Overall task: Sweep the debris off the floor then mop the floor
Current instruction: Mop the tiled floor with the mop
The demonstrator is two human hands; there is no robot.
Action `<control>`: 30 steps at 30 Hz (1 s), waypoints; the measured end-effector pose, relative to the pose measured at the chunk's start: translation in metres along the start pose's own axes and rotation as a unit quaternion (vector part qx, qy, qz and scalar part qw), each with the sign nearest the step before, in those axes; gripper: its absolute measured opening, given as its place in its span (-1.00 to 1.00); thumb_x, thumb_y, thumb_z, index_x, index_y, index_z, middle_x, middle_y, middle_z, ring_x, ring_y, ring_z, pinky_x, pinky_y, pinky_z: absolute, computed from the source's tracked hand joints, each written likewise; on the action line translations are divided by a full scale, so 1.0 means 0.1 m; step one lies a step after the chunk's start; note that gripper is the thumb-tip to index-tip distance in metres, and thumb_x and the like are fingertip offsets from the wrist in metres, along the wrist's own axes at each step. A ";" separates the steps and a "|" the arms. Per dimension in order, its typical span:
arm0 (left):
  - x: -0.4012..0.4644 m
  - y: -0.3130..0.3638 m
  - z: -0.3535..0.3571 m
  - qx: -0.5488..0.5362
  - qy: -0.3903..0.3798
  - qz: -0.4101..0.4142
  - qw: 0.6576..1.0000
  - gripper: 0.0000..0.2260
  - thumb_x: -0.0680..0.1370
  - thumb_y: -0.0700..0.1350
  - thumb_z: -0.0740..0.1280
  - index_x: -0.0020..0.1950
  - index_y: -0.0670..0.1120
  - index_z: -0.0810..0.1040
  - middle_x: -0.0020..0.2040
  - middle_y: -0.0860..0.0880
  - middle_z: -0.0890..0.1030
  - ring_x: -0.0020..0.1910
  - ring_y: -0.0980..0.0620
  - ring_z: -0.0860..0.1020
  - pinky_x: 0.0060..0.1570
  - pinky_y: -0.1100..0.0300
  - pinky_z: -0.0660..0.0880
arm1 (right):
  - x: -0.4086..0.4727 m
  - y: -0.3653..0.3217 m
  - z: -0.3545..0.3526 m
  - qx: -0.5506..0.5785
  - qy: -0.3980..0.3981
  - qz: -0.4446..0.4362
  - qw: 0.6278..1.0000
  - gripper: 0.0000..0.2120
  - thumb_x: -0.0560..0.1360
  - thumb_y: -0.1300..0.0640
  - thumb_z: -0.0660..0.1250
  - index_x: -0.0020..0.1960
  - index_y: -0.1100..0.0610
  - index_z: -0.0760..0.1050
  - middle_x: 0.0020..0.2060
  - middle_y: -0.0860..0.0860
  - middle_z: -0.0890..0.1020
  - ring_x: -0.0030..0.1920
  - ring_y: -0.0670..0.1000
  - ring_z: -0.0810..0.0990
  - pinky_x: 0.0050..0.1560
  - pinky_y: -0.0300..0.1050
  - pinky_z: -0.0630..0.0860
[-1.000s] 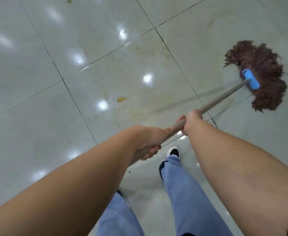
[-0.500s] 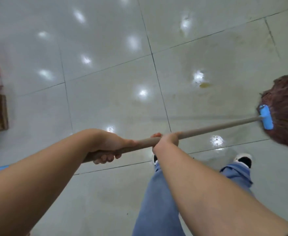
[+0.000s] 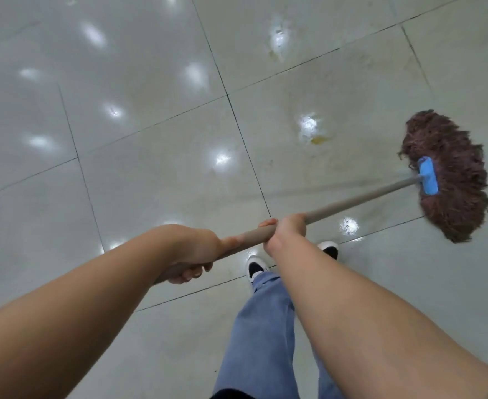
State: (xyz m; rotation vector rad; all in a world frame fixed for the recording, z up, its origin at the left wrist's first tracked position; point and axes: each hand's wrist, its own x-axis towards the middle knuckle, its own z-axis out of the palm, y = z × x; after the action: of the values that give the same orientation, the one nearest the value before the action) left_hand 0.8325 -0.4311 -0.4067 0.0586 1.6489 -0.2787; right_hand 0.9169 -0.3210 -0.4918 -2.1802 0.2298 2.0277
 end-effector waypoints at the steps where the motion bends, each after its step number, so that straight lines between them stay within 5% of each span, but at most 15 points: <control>1: 0.00 0.16 0.03 0.002 0.005 0.012 1.000 -0.33 0.14 0.51 0.08 -0.28 -0.11 0.36 -0.66 0.04 0.30 -0.70 0.03 0.25 -0.57 0.41 0.26 | 0.03 -0.16 -0.01 0.004 -0.001 -0.006 1.000 -0.63 0.58 -0.13 0.08 -0.22 0.15 0.25 -0.46 0.03 0.32 -0.67 -0.04 0.25 -0.58 -0.38 0.32; 6: -0.04 1.16 0.18 -0.011 0.004 0.046 0.999 -0.24 -0.05 0.53 0.06 -0.29 -0.12 0.34 -0.70 0.05 0.27 -0.73 0.04 0.21 -0.60 0.42 0.24 | 0.21 -1.11 -0.13 0.015 -0.005 -0.033 0.999 -0.65 0.60 -0.12 0.05 -0.21 0.12 0.25 -0.56 0.01 0.33 -0.76 -0.06 0.22 -0.59 -0.40 0.31; 10: -0.09 2.11 0.37 -0.018 -0.022 0.070 0.997 -0.34 0.26 0.51 0.05 -0.27 -0.13 0.32 -0.73 0.05 0.25 -0.76 0.08 0.19 -0.62 0.43 0.21 | 0.32 -2.05 -0.30 0.040 -0.001 -0.059 0.997 -0.61 0.60 -0.12 0.07 -0.26 0.14 0.21 -0.54 0.02 0.30 -0.79 -0.08 0.21 -0.59 -0.39 0.33; 18: -0.19 3.67 0.72 -0.018 -0.021 0.112 0.993 -0.38 0.37 0.46 0.04 -0.27 -0.14 0.30 -0.74 0.03 0.21 -0.75 0.09 0.18 -0.58 0.46 0.26 | 0.49 -3.58 -0.66 0.051 0.001 -0.114 0.992 -0.64 0.61 -0.03 0.02 -0.27 0.17 0.25 -0.76 0.02 0.31 -0.78 -0.07 0.26 -0.59 -0.41 0.35; 22: -0.13 3.84 0.90 -0.027 -0.033 0.092 0.995 -0.41 0.38 0.45 0.05 -0.29 -0.11 0.30 -0.76 0.01 0.23 -0.83 0.10 0.18 -0.62 0.41 0.32 | 0.54 -3.72 -0.82 0.033 -0.002 -0.125 0.992 -0.61 0.61 -0.05 -0.01 -0.20 0.23 0.32 -0.67 0.07 0.44 -0.79 -0.08 0.27 -0.62 -0.45 0.31; 30: 0.13 2.93 0.99 0.013 -0.036 0.073 0.997 -0.37 0.39 0.47 0.01 -0.33 -0.13 0.29 -0.74 0.00 0.24 -0.78 0.08 0.19 -0.57 0.42 0.30 | 0.60 -2.83 -0.85 0.029 -0.009 -0.110 0.993 -0.55 0.60 -0.15 0.02 -0.34 0.13 0.18 -0.76 -0.02 0.25 -0.79 -0.07 0.20 -0.60 -0.47 0.25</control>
State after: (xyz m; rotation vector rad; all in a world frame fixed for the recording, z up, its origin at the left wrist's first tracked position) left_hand 0.9873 -0.1701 -0.4691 0.1860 1.5613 -0.1900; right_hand 1.0649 -0.0634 -0.5426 -2.0516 0.0418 1.8942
